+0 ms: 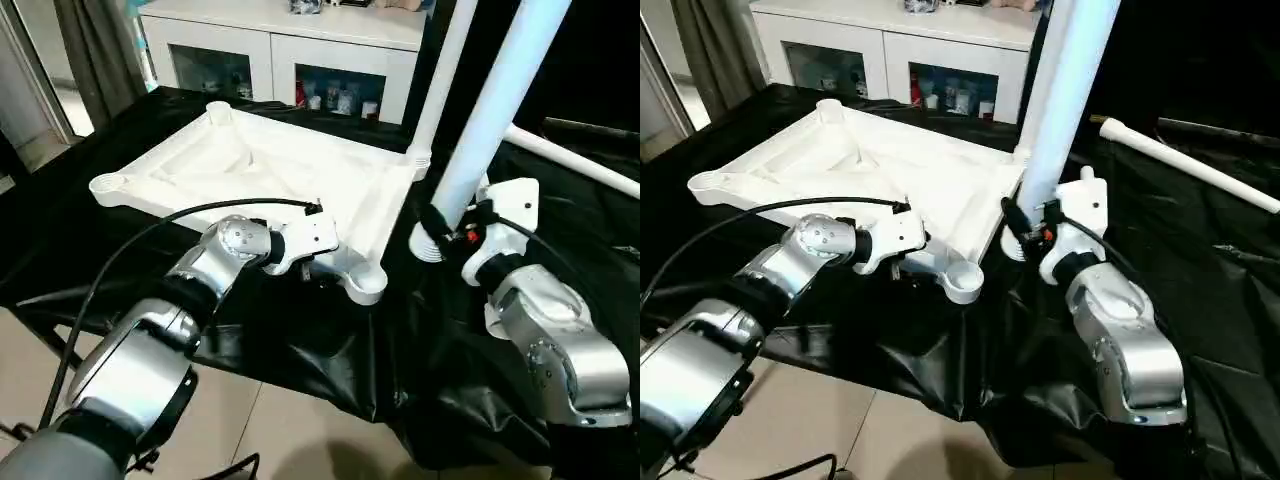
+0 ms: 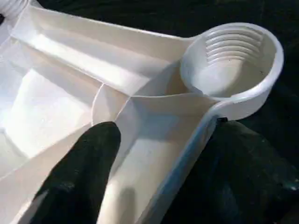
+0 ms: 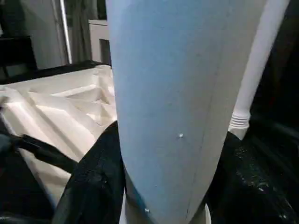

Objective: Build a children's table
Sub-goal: Pick table leg, then rotate table base

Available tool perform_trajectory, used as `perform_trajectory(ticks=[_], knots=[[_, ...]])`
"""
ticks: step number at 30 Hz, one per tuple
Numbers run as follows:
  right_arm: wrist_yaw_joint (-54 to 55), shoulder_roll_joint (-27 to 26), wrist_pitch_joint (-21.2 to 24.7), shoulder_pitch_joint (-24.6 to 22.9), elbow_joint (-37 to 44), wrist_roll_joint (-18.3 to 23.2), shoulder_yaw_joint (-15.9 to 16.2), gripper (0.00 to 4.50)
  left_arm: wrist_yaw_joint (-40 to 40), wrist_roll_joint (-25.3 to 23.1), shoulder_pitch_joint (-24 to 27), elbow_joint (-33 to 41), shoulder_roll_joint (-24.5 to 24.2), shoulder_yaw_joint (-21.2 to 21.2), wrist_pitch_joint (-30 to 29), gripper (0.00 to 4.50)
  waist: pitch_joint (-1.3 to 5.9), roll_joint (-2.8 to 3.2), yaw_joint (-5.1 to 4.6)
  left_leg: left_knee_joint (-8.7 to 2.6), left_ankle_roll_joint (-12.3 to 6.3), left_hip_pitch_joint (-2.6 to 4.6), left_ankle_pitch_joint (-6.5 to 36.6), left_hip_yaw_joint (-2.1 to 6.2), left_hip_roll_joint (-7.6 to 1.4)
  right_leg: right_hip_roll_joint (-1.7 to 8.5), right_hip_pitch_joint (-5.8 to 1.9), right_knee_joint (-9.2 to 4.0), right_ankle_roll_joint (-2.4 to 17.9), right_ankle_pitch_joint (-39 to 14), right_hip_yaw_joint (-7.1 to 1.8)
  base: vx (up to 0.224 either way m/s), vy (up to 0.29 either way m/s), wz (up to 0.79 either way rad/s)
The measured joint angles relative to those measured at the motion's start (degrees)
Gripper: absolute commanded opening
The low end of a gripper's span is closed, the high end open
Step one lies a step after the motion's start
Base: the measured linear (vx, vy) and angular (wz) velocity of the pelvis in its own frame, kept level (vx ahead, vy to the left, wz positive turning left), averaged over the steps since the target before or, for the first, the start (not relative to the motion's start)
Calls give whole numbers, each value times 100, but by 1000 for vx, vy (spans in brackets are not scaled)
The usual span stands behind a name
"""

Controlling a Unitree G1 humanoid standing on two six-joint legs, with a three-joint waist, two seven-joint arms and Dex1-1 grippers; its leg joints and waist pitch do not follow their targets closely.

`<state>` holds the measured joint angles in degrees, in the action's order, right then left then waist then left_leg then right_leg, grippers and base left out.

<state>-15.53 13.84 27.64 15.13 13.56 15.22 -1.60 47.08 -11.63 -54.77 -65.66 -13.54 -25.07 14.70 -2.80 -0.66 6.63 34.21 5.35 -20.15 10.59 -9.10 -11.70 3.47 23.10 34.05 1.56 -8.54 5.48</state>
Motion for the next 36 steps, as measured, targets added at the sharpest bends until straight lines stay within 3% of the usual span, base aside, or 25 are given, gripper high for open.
perform_trajectory(ticks=[14,30,36], knots=[[-187,177,181,-209,153,-7,144,189,-99,-327,-218,-716,167,-27,18,219,-3,2,0,0,-1,3,0,0,-1,0,-4,-2,0,1,1,0,0,0],[-193,259,219,-210,154,-114,210,189,1671,-601,-583,-487,47,-186,-451,94,1,9,-9,-3,-2,11,1,-5,0,0,-11,-6,1,-5,-2,0,0,0],[-173,240,219,-209,151,-139,211,189,1817,-660,-568,-238,69,-215,-726,50,1,10,-12,-4,-2,12,1,-6,0,1,-25,-4,2,-4,-3,0,0,0]])
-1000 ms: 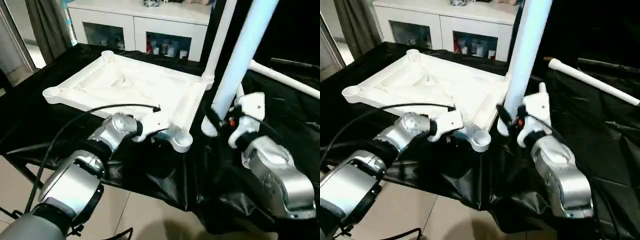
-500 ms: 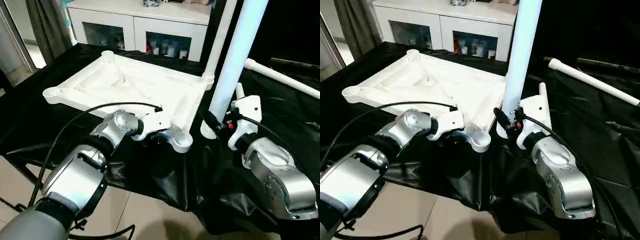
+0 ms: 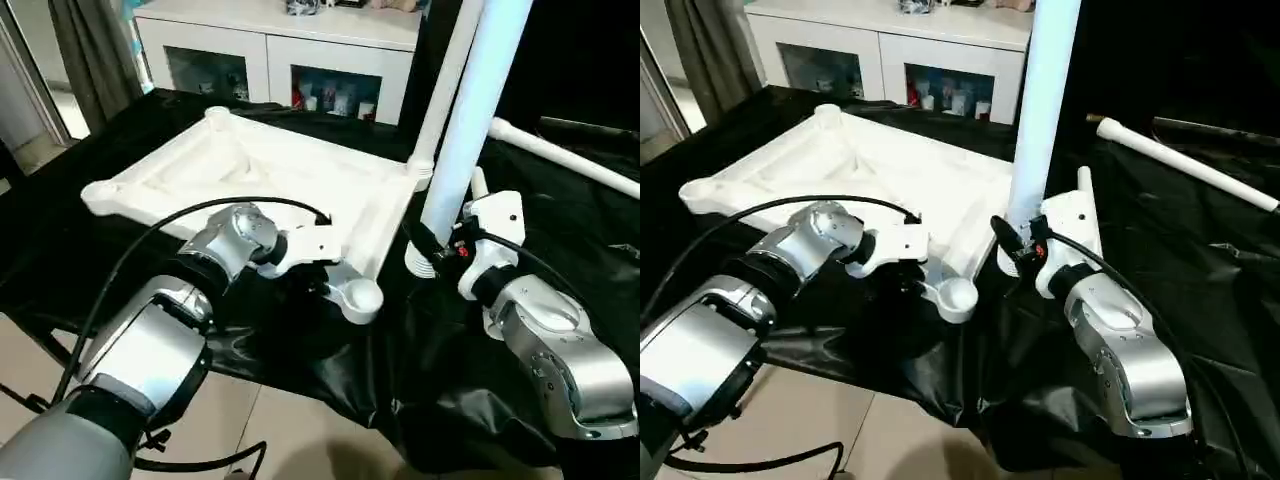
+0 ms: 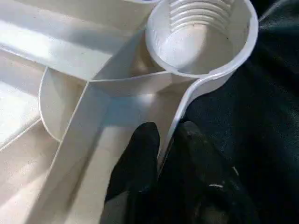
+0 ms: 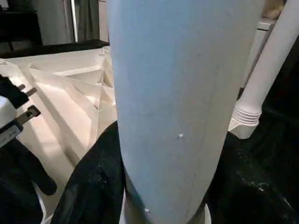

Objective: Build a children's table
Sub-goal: Rotate table base

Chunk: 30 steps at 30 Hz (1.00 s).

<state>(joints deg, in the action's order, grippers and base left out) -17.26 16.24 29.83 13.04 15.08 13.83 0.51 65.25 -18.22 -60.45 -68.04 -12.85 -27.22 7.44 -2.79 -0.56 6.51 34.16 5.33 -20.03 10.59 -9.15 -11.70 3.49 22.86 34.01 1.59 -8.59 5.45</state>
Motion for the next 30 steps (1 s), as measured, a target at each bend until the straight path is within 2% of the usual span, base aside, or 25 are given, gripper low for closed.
perform_trajectory(ticks=[3,11,16,21,25,30], knots=[[4,-31,0,0,-1,2,0,189,-106,-1,57,117,14,9,-105,43,0,-2,-7,0,0,1,0,0,0,0,-3,2,1,1,1,0,0,0],[4,-108,-7,-28,-74,7,-9,189,-198,205,368,736,9,292,-942,31,0,-1,-40,-2,0,4,0,0,-2,0,2,1,2,3,3,0,0,0],[55,-215,-14,-28,-214,38,-93,189,-259,408,806,1645,-47,576,-1977,24,1,1,-74,-4,0,5,0,-3,-1,1,2,-1,3,3,2,0,0,0],[130,-356,137,-30,-230,275,-372,189,-729,502,1394,2691,8,811,-2733,19,3,4,-102,-5,0,7,0,-4,-1,1,2,-1,3,3,3,0,0,0],[181,-428,254,-27,-280,448,-503,189,-999,512,1806,3312,112,870,-2884,12,9,11,-114,-7,0,5,0,-3,-1,3,0,-7,2,3,8,0,0,0],[174,-423,268,-23,-419,456,-536,189,-1326,594,2362,3850,231,845,-2337,2,10,15,-110,-10,0,-2,0,0,-1,5,13,-21,1,3,17,0,0,0]])
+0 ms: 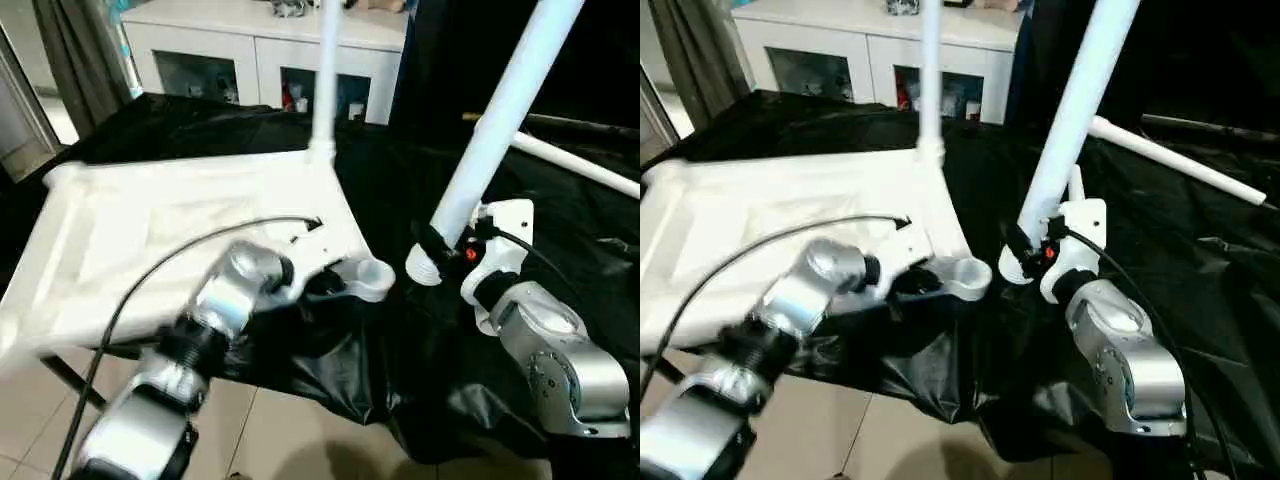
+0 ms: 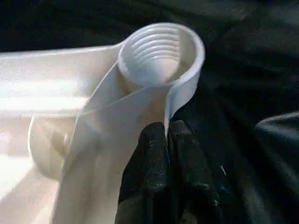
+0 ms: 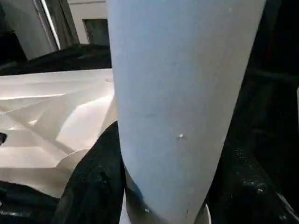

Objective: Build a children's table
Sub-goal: Rotate table base

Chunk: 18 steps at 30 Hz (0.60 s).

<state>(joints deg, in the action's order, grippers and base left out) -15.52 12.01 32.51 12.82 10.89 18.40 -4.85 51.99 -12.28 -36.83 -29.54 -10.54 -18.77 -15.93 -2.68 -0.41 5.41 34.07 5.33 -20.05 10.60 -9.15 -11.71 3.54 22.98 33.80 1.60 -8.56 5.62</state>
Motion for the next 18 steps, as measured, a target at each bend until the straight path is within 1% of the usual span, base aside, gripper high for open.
perform_trajectory(ticks=[5,6,7,9,11,12,16,18], knots=[[-6,19,52,17,0,2,-28,189,-217,12,247,125,-15,-38,525,2,-1,-2,-2,-25,0,-8,0,0,0,-3,8,-27,-2,0,3,0,0,0],[-5,44,63,16,-2,2,-29,189,-226,12,284,143,-37,-48,652,29,-2,-3,1,-33,0,-8,0,0,0,-4,12,-34,-2,0,3,0,0,0],[-6,54,63,17,-3,2,-30,189,-224,12,298,154,-53,-59,718,45,-2,-3,6,-39,0,-12,0,-1,0,-4,16,-38,-2,0,4,0,0,0],[-10,57,63,17,-3,3,-30,189,-217,37,308,179,-60,-59,748,45,-2,-3,16,-50,0,-14,0,-5,0,-5,18,-47,-4,-1,4,0,0,0],[-22,58,63,17,-3,3,-30,189,-209,96,308,190,-66,-36,741,72,-2,-3,21,-56,0,-14,0,-9,0,-5,18,-57,-4,-1,2,0,0,0],[-60,60,63,17,-3,3,-30,189,-209,122,308,190,-90,-36,755,72,-2,-3,22,-58,0,-14,0,-12,0,-5,18,-60,-4,-1,2,0,0,0],[-125,80,63,17,-3,3,-28,189,-189,131,308,197,-179,-38,784,109,-8,-14,14,-63,0,-10,0,-20,-1,-5,18,-61,-4,-1,-2,0,0,0],[-134,119,63,17,-3,5,-28,189,-229,152,376,300,-214,2,792,109,-8,-14,13,-64,0,-5,0,-25,-1,-5,18,-60,-4,-1,-4,0,0,0]])
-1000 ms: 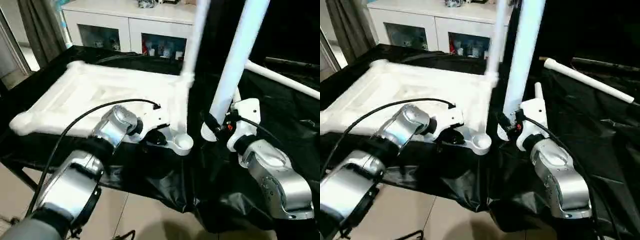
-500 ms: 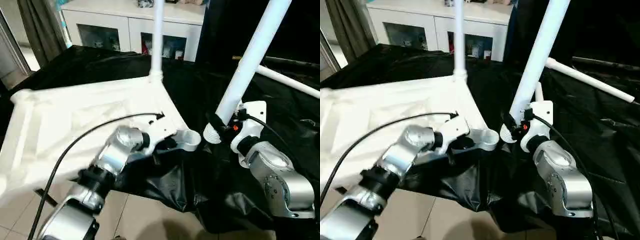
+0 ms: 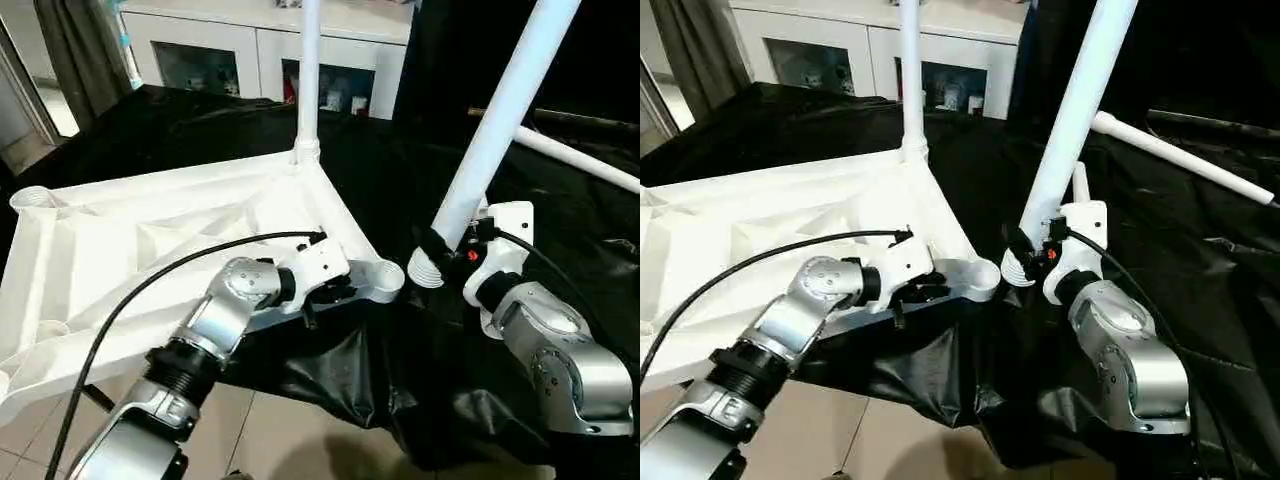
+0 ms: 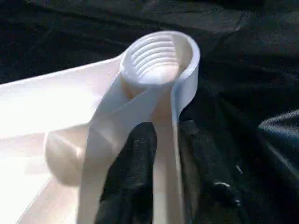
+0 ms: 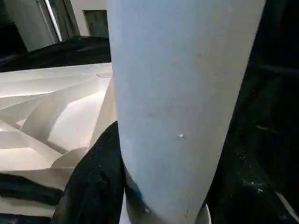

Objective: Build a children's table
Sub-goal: Rotate table base

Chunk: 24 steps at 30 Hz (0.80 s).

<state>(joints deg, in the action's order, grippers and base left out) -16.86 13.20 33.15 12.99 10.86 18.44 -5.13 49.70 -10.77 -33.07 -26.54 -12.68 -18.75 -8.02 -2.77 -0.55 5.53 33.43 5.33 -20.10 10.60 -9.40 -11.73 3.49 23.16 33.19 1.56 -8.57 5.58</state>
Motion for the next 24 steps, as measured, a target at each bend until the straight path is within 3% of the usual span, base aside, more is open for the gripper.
perform_trajectory(ticks=[5,7,11,13,17,20,24], knots=[[-18,19,0,-1,21,35,-2,189,-321,512,237,524,268,539,-9,109,-1,-1,20,1,0,-1,0,-9,-4,0,0,0,0,0,0,0,0,0],[-31,-32,2,-17,94,117,-3,189,-359,786,388,1085,279,737,-192,109,-1,-1,21,-2,0,-1,0,-11,-7,0,0,0,0,0,0,0,0,0],[-34,-62,8,-61,254,127,-13,189,35,806,824,1761,-310,637,-515,109,0,-1,-27,-32,2,2,-1,-23,-6,-4,0,-2,-1,-6,-8,0,0,0],[-34,-60,8,-120,253,126,-15,189,216,809,971,1848,-432,584,-735,140,-3,-5,-22,-31,2,4,-1,-24,-6,-3,3,-3,-1,-6,-8,0,0,0],[-49,-63,8,-149,250,125,41,189,510,851,1071,2183,-700,417,-1120,159,-3,-16,12,-25,2,3,-1,-26,-7,0,8,-2,-2,-4,-9,0,0,0],[-56,-58,8,-150,249,120,66,189,513,556,1105,2286,-1101,225,-1179,195,-3,-15,7,-29,2,6,-1,-26,-7,-2,8,-2,-2,-4,-10,0,0,0],[-68,-48,7,-150,251,116,108,189,383,62,1086,2035,-1351,42,-975,195,-3,-16,-6,-28,2,5,-1,-26,-6,-2,7,-2,-2,-4,-12,0,0,0]])
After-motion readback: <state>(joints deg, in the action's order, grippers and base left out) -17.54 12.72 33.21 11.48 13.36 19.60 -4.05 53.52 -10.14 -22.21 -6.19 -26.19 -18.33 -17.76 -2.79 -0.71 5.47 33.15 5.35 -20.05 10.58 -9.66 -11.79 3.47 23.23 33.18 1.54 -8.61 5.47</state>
